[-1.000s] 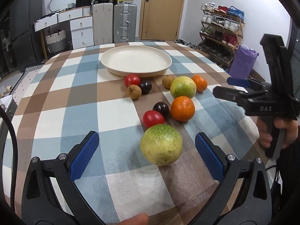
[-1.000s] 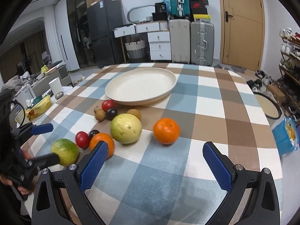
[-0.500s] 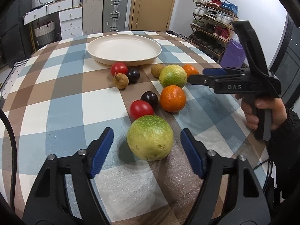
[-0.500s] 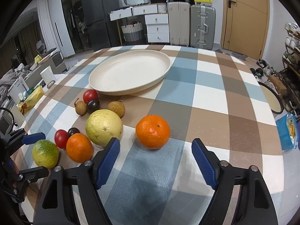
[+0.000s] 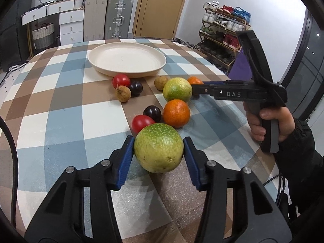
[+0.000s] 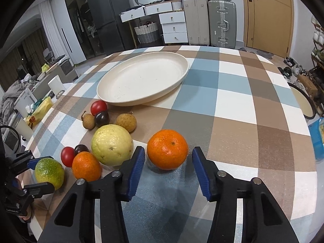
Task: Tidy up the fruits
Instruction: 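Carry the green citrus and orange with both tools onto the cream plate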
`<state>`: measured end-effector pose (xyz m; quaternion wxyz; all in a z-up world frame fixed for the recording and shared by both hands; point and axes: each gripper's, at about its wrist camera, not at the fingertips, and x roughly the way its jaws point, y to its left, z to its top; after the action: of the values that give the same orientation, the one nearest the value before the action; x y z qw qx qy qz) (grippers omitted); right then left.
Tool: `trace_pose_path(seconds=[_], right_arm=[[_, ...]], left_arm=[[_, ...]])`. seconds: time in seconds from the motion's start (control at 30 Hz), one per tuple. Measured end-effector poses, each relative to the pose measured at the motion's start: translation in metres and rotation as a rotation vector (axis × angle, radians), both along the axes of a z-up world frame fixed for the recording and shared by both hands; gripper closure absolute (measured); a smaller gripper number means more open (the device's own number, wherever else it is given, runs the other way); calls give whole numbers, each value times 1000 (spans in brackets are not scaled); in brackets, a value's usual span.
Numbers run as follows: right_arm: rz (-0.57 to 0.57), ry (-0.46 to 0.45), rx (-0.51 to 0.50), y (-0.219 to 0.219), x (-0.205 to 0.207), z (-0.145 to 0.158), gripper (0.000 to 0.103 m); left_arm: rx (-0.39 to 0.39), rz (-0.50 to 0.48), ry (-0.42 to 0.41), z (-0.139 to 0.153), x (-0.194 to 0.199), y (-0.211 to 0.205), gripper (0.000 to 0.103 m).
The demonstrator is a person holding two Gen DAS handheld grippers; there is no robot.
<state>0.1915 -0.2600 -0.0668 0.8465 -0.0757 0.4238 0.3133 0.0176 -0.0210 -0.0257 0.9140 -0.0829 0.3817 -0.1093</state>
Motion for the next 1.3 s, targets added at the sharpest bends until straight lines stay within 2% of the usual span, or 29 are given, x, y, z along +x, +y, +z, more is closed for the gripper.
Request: trace_pose_path(seconds=[0.1,0.33,0.77,1.3], right_arm=[[-1,-2,5,0,0,0,60],[-3,-36,15,-1,-5,5,62],[60,-132,112,9,-24,42,62],[78,-180,173,28,-5,58,62]], left_arm=[[-6,22,-18,6,-1,4,57],[4,82,-60,19,7,17,57],[32,204,-121,35,47,37,57],[86,243,-168,41,103,44,57]])
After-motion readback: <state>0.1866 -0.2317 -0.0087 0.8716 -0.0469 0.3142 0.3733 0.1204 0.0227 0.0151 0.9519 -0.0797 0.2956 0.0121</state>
